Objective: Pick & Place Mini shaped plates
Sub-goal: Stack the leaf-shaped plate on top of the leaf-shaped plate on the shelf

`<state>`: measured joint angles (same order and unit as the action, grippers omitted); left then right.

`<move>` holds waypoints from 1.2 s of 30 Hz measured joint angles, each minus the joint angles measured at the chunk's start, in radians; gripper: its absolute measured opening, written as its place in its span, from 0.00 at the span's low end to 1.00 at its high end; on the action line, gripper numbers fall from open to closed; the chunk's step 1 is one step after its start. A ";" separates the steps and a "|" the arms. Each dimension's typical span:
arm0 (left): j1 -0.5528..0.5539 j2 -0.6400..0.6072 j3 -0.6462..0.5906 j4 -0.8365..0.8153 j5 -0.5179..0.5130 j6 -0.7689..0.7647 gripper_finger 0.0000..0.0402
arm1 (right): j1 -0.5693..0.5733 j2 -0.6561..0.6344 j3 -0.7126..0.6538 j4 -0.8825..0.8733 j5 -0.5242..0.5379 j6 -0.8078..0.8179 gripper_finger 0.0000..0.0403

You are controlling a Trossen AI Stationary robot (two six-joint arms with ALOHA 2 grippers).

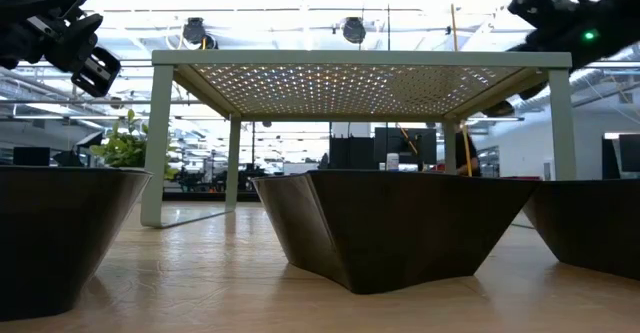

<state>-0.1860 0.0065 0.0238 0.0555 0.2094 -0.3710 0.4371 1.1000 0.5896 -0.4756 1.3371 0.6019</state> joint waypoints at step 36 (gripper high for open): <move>0.000 0.000 0.000 0.000 0.000 0.000 0.32 | 0.181 0.417 0.618 0.898 0.233 -1.346 0.00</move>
<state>-0.1857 0.0067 0.0238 0.0555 0.2096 -0.3710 0.6179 1.5174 1.2073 0.4225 1.5700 -0.7437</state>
